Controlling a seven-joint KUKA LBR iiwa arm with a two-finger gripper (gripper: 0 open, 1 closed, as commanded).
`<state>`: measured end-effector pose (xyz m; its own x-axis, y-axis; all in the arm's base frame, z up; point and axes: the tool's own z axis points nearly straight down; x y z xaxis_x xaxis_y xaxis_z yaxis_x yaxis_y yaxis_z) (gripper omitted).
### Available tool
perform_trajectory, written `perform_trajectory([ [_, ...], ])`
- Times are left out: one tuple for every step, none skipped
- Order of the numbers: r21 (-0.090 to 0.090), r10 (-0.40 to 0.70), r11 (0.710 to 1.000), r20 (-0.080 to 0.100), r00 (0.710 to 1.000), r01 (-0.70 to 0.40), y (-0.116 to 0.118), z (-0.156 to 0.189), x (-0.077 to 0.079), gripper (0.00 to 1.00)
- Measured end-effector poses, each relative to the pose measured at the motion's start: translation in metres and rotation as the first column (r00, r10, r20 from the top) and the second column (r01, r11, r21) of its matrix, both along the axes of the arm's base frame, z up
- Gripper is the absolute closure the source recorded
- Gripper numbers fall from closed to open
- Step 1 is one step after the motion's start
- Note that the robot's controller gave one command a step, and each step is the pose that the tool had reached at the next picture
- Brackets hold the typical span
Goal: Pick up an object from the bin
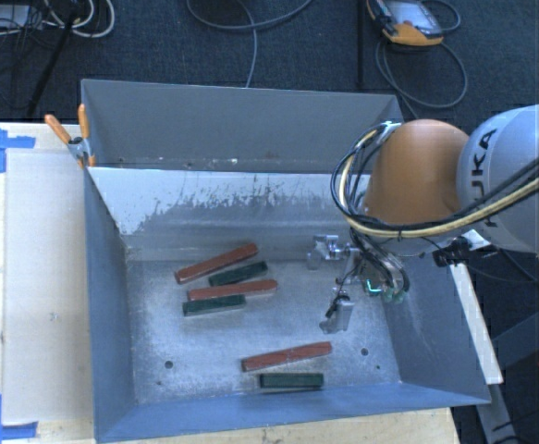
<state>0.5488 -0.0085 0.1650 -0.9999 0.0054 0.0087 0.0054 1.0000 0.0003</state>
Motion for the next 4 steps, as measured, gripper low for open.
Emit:
perform_trajectory([
  [0.000, 0.000, 1.000, 0.008, 1.000, 0.000, 0.000, 0.004, 0.002, 0.00],
  [0.000, 0.042, 0.999, 0.008, 0.999, -0.042, 0.011, -0.029, -0.028, 0.00],
  [0.000, 0.047, 0.999, 0.005, 0.999, -0.047, 0.013, -0.044, -0.041, 0.00],
  [0.000, 0.087, 0.996, 0.007, 0.996, -0.087, 0.028, -0.054, -0.055, 0.00],
])
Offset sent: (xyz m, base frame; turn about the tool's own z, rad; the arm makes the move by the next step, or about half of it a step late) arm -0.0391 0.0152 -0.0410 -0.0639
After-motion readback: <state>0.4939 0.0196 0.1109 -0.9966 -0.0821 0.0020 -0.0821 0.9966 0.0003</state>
